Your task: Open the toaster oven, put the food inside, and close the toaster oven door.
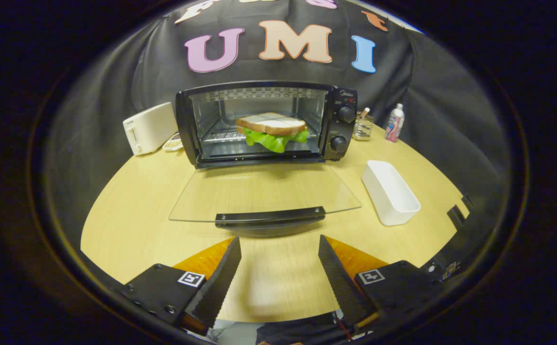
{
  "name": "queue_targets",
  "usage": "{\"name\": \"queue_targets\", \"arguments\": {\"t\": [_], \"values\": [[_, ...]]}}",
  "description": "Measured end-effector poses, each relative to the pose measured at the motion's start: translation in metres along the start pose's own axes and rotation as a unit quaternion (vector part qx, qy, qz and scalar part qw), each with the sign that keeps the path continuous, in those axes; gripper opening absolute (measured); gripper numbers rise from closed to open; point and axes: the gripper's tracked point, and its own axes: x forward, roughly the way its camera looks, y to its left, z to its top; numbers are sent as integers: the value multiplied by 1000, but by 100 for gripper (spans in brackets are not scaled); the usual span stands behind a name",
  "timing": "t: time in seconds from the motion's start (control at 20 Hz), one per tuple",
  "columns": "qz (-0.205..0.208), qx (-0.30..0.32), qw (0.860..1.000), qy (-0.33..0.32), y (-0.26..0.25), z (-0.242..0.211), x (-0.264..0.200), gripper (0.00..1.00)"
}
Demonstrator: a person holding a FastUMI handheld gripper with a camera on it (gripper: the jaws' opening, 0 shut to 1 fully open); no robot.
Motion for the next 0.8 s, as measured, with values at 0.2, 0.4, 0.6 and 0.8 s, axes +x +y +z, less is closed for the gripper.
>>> {"name": "queue_targets", "arguments": {"t": [0.2, 0.4, 0.6, 0.8], "values": [[-4, -18, 1000, 5, 8, 3, 14, 100], [3, -21, 1000, 10, 15, 6, 22, 98], [9, -36, 999, -1, 17, 18, 16, 98], [15, -51, 998, -21, 16, 38, 9, 98]]}}
